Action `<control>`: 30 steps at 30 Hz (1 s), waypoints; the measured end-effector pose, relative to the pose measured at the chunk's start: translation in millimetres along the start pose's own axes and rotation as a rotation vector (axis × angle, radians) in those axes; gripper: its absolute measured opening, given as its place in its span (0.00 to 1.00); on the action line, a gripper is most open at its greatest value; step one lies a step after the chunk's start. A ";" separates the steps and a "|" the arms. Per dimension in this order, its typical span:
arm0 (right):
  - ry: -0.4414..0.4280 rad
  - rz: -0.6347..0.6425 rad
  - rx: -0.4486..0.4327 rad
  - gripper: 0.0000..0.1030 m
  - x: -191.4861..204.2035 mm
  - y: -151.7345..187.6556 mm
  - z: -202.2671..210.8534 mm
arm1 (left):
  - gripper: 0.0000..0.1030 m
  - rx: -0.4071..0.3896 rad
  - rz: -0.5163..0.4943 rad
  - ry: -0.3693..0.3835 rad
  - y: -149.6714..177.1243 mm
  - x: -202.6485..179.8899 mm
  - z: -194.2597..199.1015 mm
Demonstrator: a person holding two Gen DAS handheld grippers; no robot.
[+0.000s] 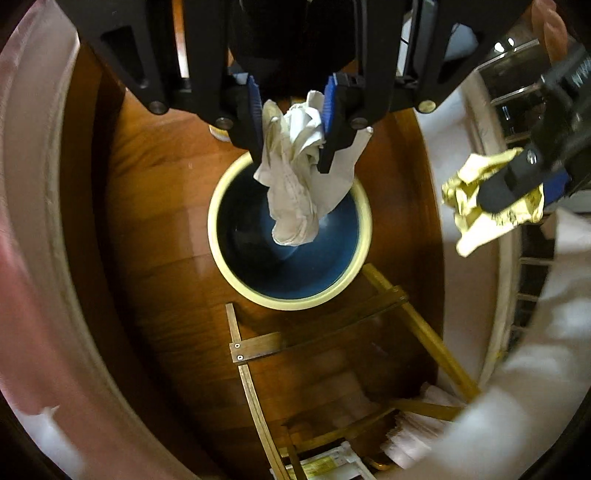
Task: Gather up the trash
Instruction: 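Carry both papers over the trash bin and open both tools to drop them, then raise both tools back over the table toward the snack wrappers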
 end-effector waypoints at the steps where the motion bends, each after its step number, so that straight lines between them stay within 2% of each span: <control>1: -0.002 -0.005 -0.008 0.33 -0.7 -4.8 -11.0 | 0.60 0.000 0.002 -0.005 -1.0 2.5 -9.2; 3: -0.007 -0.021 -0.016 0.41 -4.6 -7.2 -23.8 | 0.82 0.000 0.012 -0.008 -2.4 7.3 -26.8; 4: -0.008 -0.035 -0.015 0.45 -6.9 -9.0 -29.3 | 0.84 0.000 0.017 -0.003 -2.1 9.9 -32.2; 8: 0.004 -0.060 -0.030 0.52 -11.4 -14.3 -37.7 | 0.84 -0.013 0.025 -0.022 -5.7 17.3 -41.5; 13: -0.011 -0.038 -0.066 0.68 -5.6 -10.9 -24.7 | 0.85 -0.025 0.038 -0.017 -1.7 23.5 -26.2; 16: -0.005 -0.020 -0.081 0.69 -2.0 -8.8 -13.4 | 0.86 -0.033 0.036 -0.020 -0.2 25.6 -10.5; 24: -0.012 -0.015 -0.110 0.69 13.4 3.1 38.4 | 0.86 -0.064 0.041 -0.019 4.1 31.5 57.3; 30: -0.050 -0.008 -0.152 0.69 34.8 20.5 111.3 | 0.86 -0.134 0.030 -0.026 0.7 41.5 139.5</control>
Point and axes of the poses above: each gripper's, at about its wrist camera, not at the fingertips, and z roughly against the way its jaws point, x to its left, y to its underside, the point moved 4 cm from there along -z, roughly the way its jaws point, and after that the axes turned 14 degrees about -z, right-handed, at the moved point
